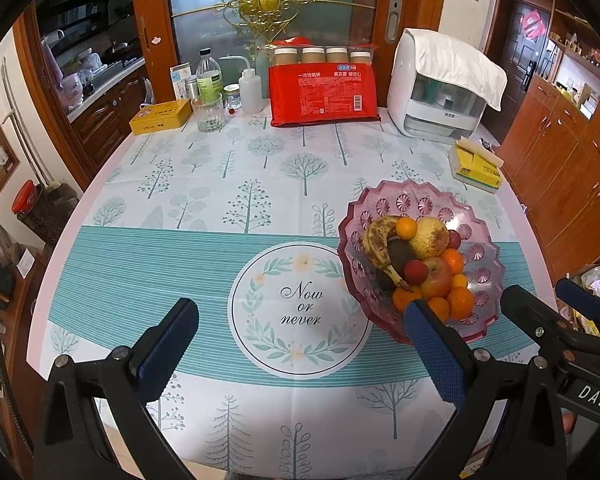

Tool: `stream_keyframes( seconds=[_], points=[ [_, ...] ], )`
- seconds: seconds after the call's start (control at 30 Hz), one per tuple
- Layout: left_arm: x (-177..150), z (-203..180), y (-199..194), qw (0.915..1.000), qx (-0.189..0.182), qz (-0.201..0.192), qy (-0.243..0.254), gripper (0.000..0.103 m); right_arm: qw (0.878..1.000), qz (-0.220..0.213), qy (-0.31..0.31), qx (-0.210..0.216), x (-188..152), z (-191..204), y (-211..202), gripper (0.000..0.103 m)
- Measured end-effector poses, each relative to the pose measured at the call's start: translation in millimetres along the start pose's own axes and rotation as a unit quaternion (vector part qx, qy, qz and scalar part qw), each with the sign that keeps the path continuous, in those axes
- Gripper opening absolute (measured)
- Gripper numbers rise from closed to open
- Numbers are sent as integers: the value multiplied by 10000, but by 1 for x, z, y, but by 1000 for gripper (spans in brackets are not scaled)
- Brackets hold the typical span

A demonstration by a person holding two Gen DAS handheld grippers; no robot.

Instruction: Organize fruits

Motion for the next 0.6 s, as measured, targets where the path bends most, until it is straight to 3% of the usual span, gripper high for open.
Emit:
stream_keyframes(
  seconds=[0.6],
  points=[
    [-1,2,5,10000,62,61,24,102,9999,110,6,25,-1,-3,5,103]
  ],
)
Point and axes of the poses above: each gripper's, at about its wrist camera, not at the fingertips, and y roughly the way its jaws point, z to its left, x to its top, the point moved 3 cm from there along y, roughly the way its jaws point, and after that the axes turned 5 degrees about y, right-handed, at the moved point
